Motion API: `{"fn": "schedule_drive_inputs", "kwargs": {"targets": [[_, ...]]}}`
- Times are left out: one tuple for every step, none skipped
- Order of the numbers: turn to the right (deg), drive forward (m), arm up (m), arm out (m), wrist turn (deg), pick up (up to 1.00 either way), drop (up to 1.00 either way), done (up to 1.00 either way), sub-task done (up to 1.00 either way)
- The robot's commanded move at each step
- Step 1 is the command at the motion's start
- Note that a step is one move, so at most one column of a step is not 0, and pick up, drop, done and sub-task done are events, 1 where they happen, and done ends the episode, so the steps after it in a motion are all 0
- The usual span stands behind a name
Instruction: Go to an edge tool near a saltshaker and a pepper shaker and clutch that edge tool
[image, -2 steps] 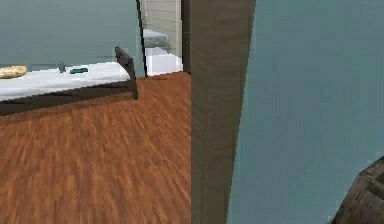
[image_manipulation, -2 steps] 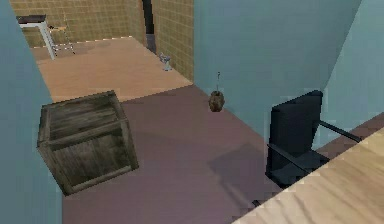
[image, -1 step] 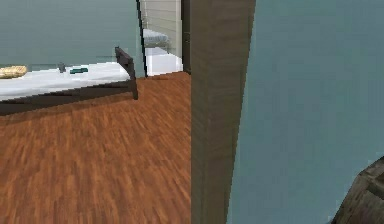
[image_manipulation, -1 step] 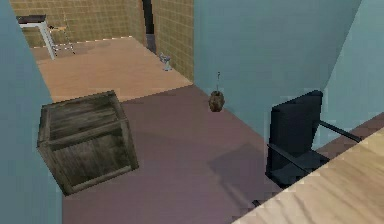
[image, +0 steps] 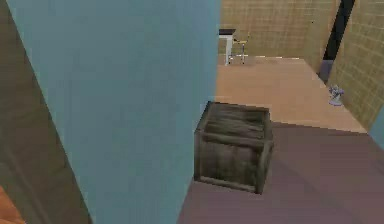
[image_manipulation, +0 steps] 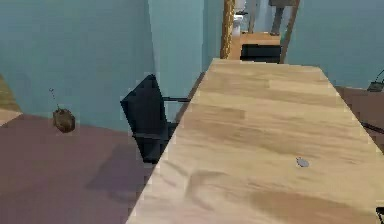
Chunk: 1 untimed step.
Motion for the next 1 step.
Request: {"fn": "schedule_drive_inputs", "kwargs": {"targets": [[-45.0,0.00,0.00,0.00,0.0,0.00,0.00,0.00,0.00]]}}
